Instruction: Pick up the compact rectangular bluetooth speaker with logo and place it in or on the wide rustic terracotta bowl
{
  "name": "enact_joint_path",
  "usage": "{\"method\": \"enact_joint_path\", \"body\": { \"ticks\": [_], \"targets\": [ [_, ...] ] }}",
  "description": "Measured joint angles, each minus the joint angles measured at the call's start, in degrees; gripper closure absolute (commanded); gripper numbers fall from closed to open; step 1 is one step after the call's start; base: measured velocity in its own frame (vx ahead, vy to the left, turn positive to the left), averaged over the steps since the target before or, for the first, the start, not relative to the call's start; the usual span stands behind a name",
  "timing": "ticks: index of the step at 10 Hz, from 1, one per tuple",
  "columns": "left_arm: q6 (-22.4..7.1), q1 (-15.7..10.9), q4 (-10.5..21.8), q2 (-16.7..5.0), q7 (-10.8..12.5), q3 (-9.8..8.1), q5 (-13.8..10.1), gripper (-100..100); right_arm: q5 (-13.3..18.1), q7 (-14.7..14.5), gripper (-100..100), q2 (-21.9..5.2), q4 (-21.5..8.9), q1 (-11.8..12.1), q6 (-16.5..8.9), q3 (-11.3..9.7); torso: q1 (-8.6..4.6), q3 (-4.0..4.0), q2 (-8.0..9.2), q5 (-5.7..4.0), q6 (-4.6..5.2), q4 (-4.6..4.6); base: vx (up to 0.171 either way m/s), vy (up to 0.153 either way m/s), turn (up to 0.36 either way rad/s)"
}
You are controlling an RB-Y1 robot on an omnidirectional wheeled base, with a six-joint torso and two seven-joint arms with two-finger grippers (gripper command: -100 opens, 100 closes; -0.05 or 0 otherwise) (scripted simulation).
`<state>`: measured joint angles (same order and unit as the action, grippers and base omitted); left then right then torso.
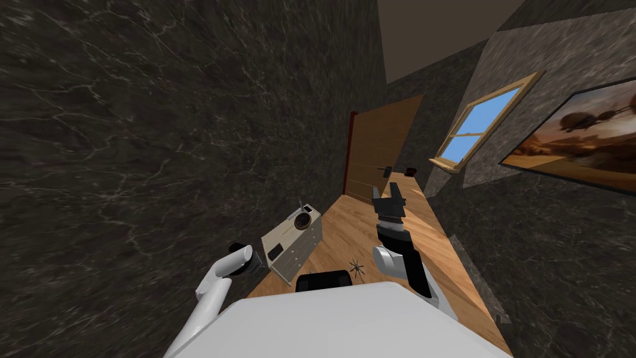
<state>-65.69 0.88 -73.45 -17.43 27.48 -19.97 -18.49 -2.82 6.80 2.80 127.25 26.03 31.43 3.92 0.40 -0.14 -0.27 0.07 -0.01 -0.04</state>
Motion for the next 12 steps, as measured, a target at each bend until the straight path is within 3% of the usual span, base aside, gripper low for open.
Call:
{"method": "enact_joint_path", "body": {
  "ticks": [3,9,10,11,12],
  "targets": [
    [-3.0,-0.3,-0.1,0.5,-0.2,0.42,0.9,-100,0.0,0.0,0,0.0,0.0,0.0,0.0,0.0,-0.69,-0.03,-0.03,-0.14,0.01,-0.02,0.080,-0.082,0.036],
    [-8.7,0.3,-0.1,0.8,-5.5,1.21,2.8,-100,0.0,0.0,0,0.0,0.0,0.0,0.0,0.0,-0.41,-0.19,-0.30,-0.10,0.00,-0.09,0.140,-0.043,0.016],
    [-8.9,0.3,-0.1,0.8,-5.7,1.22,2.9,0,0.0,0.0,0,0.0,0.0,0.0,0.0,0.0,-0.36,-0.06,-0.04,-0.08,0.01,-0.04,0.011,-0.001,-0.002],
    [-8.9,0.3,-0.1,0.8,-5.7,1.22,2.9,-100,0.0,0.0,0,0.0,0.0,0.0,0.0,0.0,-0.35,0.05,0.14,-0.08,0.00,0.01,-0.002,-0.052,0.069],
    [-8.2,0.4,0.5,1.1,-6.5,0.92,3.0,-100,0.0,0.0,0,0.0,0.0,0.0,0.0,0.0,-0.54,0.12,0.26,-0.10,-0.01,0.02,-0.023,-0.102,0.089]
  ]
}}
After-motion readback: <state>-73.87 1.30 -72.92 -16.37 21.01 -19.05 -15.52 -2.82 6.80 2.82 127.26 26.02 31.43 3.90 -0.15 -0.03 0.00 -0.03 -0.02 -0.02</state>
